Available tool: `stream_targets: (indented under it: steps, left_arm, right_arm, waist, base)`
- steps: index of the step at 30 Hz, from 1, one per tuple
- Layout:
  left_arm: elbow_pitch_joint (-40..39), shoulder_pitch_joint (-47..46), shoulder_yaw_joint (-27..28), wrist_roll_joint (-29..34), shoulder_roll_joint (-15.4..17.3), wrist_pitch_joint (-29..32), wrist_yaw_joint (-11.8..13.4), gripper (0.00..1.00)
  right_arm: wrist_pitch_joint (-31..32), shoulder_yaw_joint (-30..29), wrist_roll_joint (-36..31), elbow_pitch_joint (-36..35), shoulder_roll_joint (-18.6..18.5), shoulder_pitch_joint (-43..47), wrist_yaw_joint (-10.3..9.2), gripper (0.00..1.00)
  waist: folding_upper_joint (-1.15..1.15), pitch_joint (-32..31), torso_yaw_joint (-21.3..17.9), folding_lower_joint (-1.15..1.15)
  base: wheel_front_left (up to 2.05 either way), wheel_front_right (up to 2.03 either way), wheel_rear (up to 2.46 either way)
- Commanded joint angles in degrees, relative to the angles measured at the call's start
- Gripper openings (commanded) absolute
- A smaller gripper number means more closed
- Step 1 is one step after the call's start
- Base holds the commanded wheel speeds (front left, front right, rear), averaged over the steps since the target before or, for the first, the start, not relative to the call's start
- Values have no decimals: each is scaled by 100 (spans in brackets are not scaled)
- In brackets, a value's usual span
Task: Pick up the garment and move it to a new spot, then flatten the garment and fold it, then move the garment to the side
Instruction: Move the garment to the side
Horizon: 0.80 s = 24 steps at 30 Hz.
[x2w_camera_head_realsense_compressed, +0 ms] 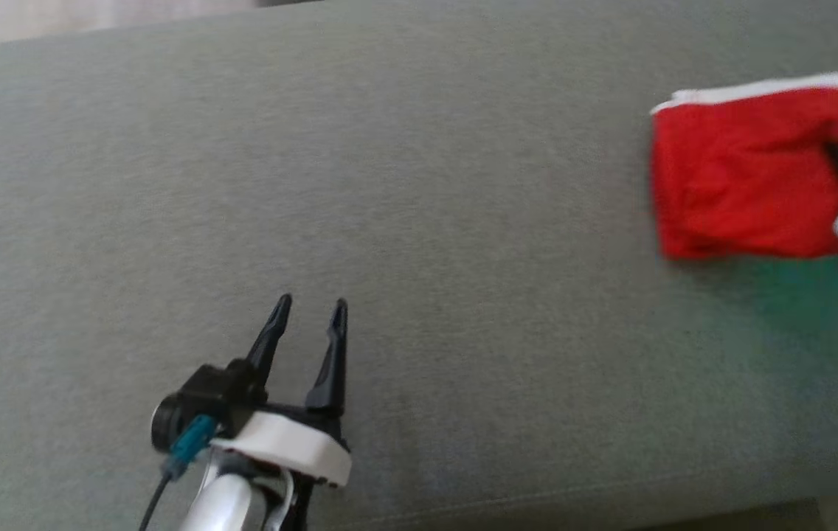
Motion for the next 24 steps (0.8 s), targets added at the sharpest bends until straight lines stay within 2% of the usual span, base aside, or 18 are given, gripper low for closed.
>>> stream_targets:
  steps: [1,4,8,9,14,16,17,18,21,24]
  left_arm:
    - [-140,-223,123,91,1,-34,-30,100]
    - [-36,-218,27,148,1,-34,-77,100]
    - [-13,-143,-9,169,1,-34,-64,100]
    - [-13,-143,-9,169,1,-34,-64,100]
    - [-73,-32,62,212,1,-34,-52,100]
    - [-128,20,109,228,1,-34,-37,100]
    - [-155,45,132,230,1,-34,-32,100]
    - [-179,68,152,232,1,-34,-26,100]
    - [-254,102,205,217,0,-34,-1,100]
    - [-300,98,224,192,0,-34,19,100]
  right_arm:
    - [116,16,4,-253,-314,-389,-4,0]
    - [298,-118,-169,-61,-621,-639,-4,0]
    - [547,-167,-723,298,-1112,-835,-4,0]
    - [547,-167,-723,298,-1112,-835,-4,0]
    - [781,-86,-1320,685,-1713,-810,-4,0]
    - [681,-87,-1588,781,-1956,-793,-4,0]
    - [544,-118,-1758,817,-2060,-798,-4,22]
    - [383,-146,-1951,848,-2142,-810,-4,100]
    - [-233,-400,-2618,974,-2210,-938,-4,100]
    - [-692,-591,-3121,1106,-2048,-1035,-4,100]
  waist:
    - [0,229,-246,0]
    - [0,269,-184,0]
    - [0,319,68,0]
    - [0,319,68,0]
    - [0,343,475,0]
    - [0,364,595,0]
    - [0,379,646,0]
    - [0,399,684,0]
    - [0,467,734,0]
    - [0,489,723,0]
  base:
    - [0,0,0]
    - [0,0,0]
    - [0,0,0]
    - [0,0,0]
    - [0,0,0]
    - [0,0,0]
    - [0,0,0]
    - [0,0,0]
    - [0,0,0]
    - [0,0,0]
